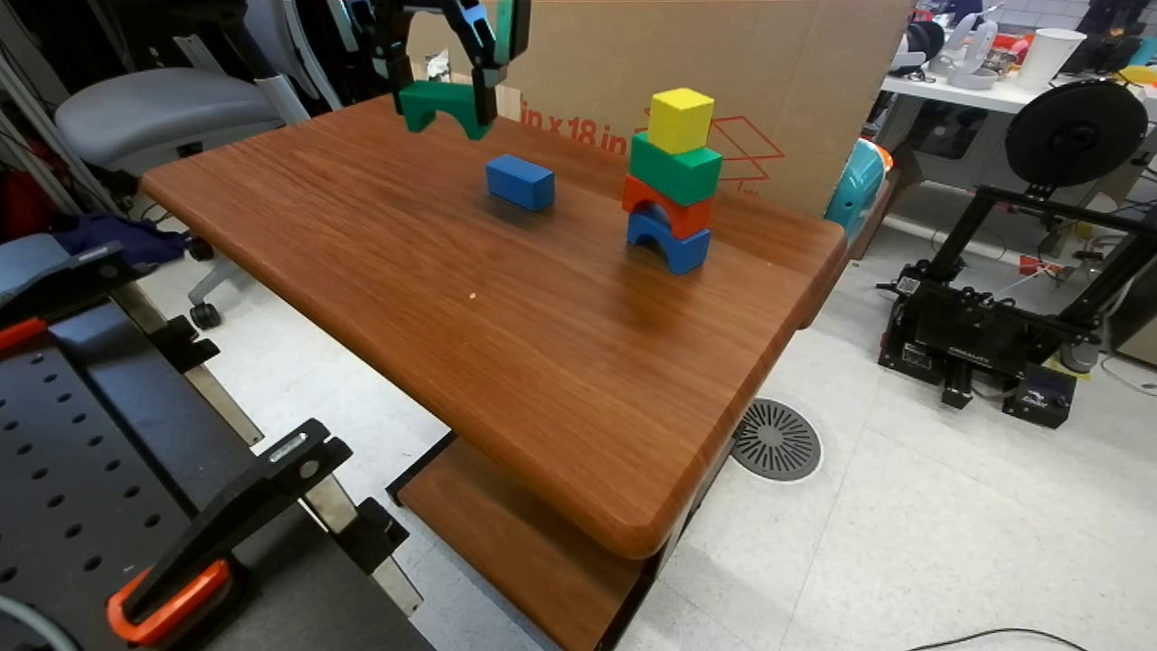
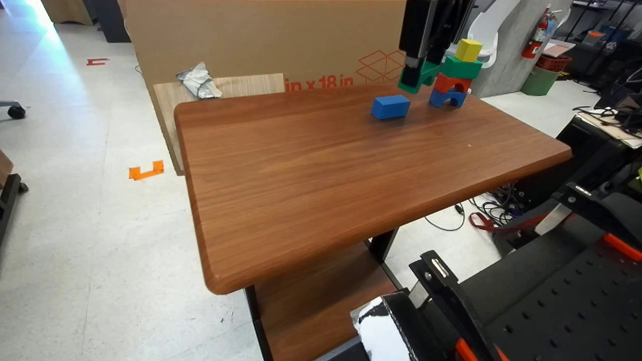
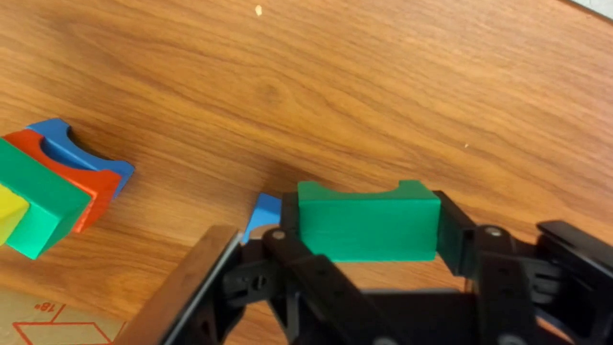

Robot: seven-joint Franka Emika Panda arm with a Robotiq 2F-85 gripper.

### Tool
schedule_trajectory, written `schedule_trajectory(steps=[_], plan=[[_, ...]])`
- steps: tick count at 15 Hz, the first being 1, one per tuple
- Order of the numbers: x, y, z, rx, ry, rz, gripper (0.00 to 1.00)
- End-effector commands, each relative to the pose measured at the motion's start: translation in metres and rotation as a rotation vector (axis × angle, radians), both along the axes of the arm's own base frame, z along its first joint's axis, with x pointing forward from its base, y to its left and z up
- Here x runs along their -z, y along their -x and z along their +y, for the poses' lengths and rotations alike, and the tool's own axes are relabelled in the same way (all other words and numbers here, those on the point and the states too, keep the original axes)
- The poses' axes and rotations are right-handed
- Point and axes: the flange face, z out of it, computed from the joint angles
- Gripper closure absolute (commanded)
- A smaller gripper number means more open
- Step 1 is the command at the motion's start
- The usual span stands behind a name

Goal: Pick up the green block on the left and place it on top of the blue block

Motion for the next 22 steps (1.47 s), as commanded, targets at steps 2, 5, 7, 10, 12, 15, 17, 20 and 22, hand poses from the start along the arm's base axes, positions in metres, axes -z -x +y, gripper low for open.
schedule_trajectory(steps=[2,5,7,10,12,15,17,20,22], plan=[[0.012,-0.023,-0.013,0.07,0.003,0.016,0.59],[0.021,-0.03,-0.015,0.104,0.0,0.021,0.59],[0.024,-0.031,-0.015,0.119,-0.004,0.023,0.59],[0.023,-0.033,-0.016,0.155,-0.019,0.015,0.59],[0.02,-0.035,-0.019,0.2,-0.043,0.017,0.59],[0.02,-0.037,-0.023,0.255,-0.058,0.019,0.59],[0.021,-0.041,-0.024,0.279,-0.062,0.019,0.59],[0.021,-0.045,-0.023,0.303,-0.054,0.016,0.59],[0.022,-0.049,-0.023,0.317,-0.044,0.013,0.59]])
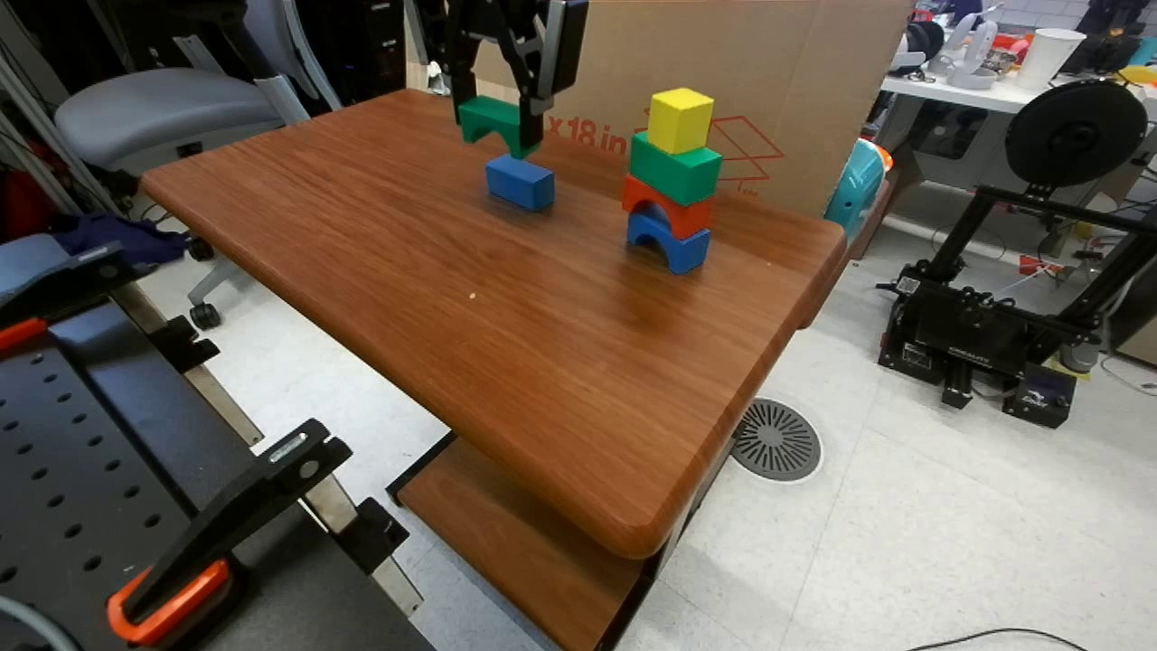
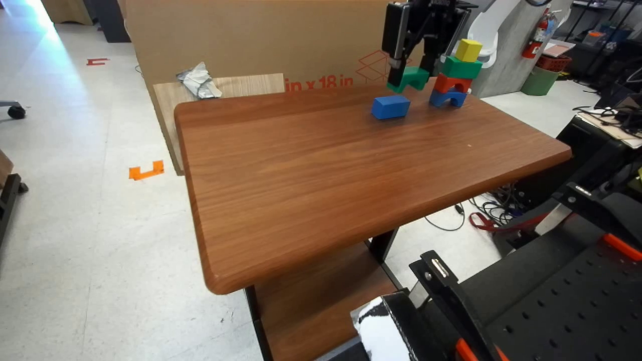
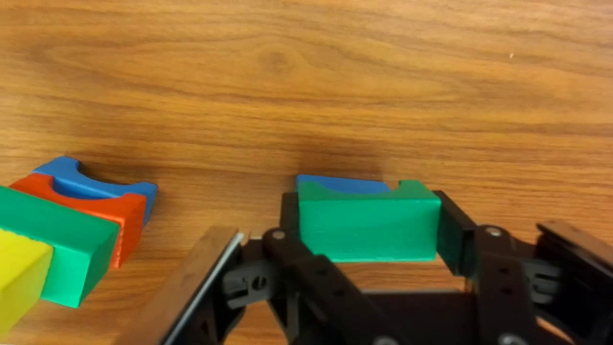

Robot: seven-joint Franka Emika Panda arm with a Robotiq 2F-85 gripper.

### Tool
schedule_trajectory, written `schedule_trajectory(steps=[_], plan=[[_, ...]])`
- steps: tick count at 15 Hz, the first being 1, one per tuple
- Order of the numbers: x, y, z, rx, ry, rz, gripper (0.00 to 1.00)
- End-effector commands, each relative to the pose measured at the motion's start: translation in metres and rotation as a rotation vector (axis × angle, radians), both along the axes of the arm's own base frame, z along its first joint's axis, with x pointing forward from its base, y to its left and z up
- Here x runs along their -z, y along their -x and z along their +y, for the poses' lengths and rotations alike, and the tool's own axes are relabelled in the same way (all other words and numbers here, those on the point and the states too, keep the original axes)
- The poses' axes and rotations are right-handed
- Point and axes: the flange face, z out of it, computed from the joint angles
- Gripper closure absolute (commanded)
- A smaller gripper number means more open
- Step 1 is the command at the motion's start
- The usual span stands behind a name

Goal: Pick up the green block on the left and place it on top of the blue block

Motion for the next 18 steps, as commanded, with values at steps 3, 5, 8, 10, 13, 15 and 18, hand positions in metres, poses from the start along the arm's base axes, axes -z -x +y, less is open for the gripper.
schedule_trajectory(steps=[3,5,8,10,13,15,18], plan=[[0.008,-0.019,-0.002,0.062,0.003,0.018,0.59],[0.013,-0.023,-0.002,0.076,0.005,0.024,0.59],[0.019,-0.025,0.0,0.086,0.008,0.034,0.59],[0.022,-0.024,0.001,0.09,0.007,0.041,0.59],[0.025,-0.024,0.002,0.101,0.003,0.051,0.59],[0.022,-0.025,0.001,0.111,-0.001,0.049,0.08],[0.011,-0.026,0.0,0.113,-0.006,0.033,0.0]])
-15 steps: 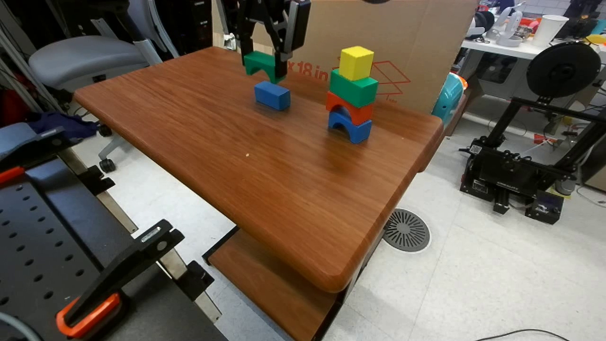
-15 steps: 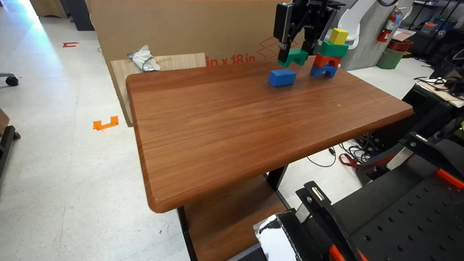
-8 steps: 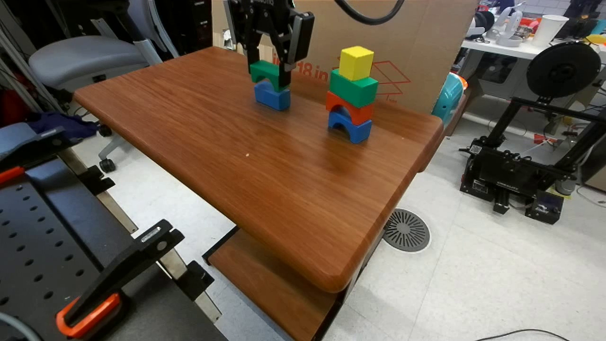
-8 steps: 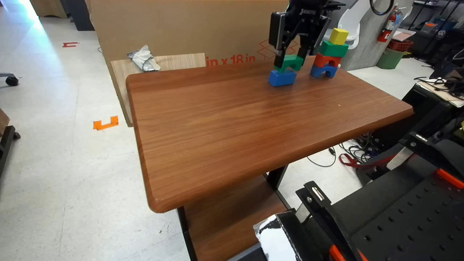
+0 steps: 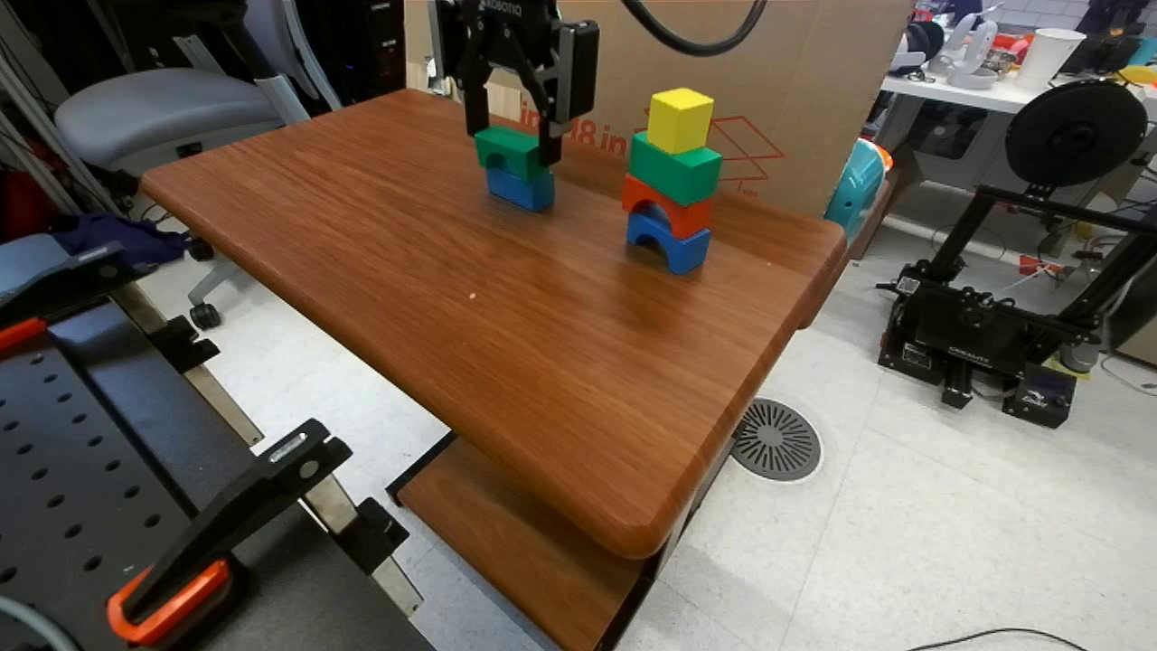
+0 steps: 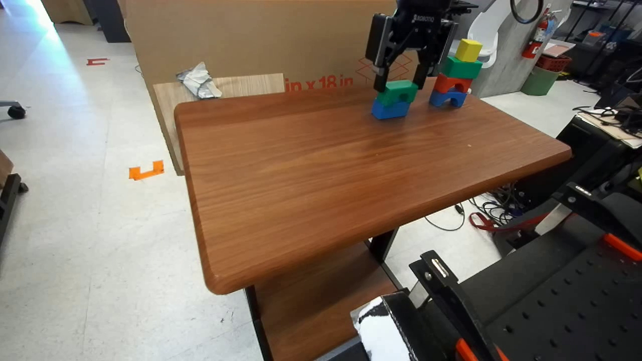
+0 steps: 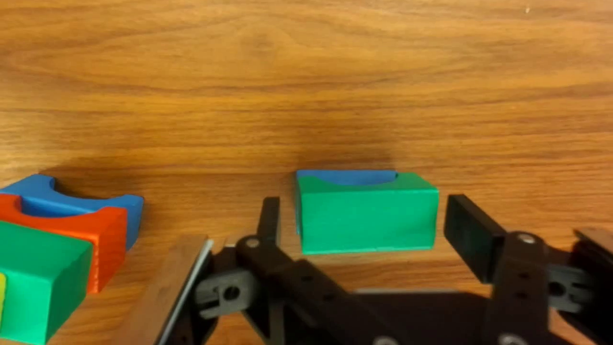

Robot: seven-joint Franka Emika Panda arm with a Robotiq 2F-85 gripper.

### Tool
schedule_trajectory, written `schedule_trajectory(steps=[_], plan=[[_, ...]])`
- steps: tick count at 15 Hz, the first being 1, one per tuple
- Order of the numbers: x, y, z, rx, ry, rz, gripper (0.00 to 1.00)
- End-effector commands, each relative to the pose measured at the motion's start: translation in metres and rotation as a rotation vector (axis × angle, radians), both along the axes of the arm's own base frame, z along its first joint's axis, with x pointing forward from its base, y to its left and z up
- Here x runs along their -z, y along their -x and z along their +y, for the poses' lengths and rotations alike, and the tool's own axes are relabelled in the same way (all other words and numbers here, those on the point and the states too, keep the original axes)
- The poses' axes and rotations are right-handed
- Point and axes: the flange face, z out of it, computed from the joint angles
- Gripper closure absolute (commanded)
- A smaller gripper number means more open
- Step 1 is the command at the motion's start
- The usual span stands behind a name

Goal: Pick up the green block on the left and place it on top of the blue block

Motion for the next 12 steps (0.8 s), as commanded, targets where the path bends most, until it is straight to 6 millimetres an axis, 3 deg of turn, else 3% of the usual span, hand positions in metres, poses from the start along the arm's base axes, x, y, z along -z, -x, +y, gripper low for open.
schedule_trajectory(steps=[1,4,7,10,11,12], plan=[[-0.019,-0.006,-0.002,0.012,-0.011,-0.009,0.0],[-0.043,0.0,-0.003,-0.004,-0.022,-0.039,0.0],[-0.083,0.016,-0.002,-0.035,-0.024,-0.078,0.0],[-0.121,0.044,-0.003,-0.04,-0.014,-0.048,0.0],[-0.095,0.016,-0.001,-0.033,0.004,-0.074,0.0],[-0.108,0.024,-0.001,-0.034,0.005,-0.064,0.0]])
